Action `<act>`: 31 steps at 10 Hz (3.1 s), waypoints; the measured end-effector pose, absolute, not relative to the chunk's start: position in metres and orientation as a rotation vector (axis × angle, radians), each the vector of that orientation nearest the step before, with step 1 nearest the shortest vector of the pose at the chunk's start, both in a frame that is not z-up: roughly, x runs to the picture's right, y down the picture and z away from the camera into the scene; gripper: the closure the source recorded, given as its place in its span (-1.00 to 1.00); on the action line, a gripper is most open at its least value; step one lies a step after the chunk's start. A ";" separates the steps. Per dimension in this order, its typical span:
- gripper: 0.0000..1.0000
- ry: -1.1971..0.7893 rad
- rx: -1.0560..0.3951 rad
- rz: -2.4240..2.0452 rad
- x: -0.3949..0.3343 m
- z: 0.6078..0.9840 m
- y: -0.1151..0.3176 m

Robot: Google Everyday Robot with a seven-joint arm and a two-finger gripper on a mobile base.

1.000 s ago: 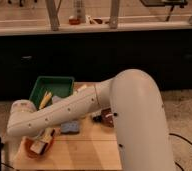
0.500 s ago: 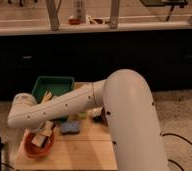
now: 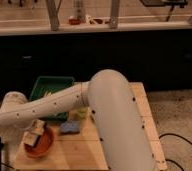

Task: Wipe red bowl with eraser

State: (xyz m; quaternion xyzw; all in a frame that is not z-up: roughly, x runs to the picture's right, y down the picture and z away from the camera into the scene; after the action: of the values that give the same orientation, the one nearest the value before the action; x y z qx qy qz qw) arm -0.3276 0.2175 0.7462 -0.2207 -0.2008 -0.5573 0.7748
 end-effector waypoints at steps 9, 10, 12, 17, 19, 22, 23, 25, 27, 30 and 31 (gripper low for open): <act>1.00 -0.555 -0.548 -1.232 -0.297 0.720 0.270; 1.00 -0.543 -0.557 -1.213 -0.283 0.719 0.271; 1.00 -0.504 -0.573 -1.173 -0.257 0.720 0.268; 1.00 -0.415 -0.590 -1.148 -0.247 0.754 0.232; 1.00 -0.411 -0.592 -1.161 -0.259 0.763 0.226; 1.00 -0.446 -0.572 -1.216 -0.299 0.763 0.224; 1.00 -0.465 -0.556 -1.253 -0.317 0.759 0.225; 1.00 -0.495 -0.538 -1.302 -0.331 0.751 0.229; 1.00 -0.531 -0.529 -1.331 -0.338 0.742 0.239; 1.00 -0.558 -0.560 -1.323 -0.316 0.732 0.260; 1.00 -0.552 -0.573 -1.306 -0.302 0.732 0.263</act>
State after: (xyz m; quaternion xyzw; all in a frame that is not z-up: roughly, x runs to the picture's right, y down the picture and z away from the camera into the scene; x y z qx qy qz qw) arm -0.3018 0.2633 0.7321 -0.2592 -0.2500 -0.5912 0.7217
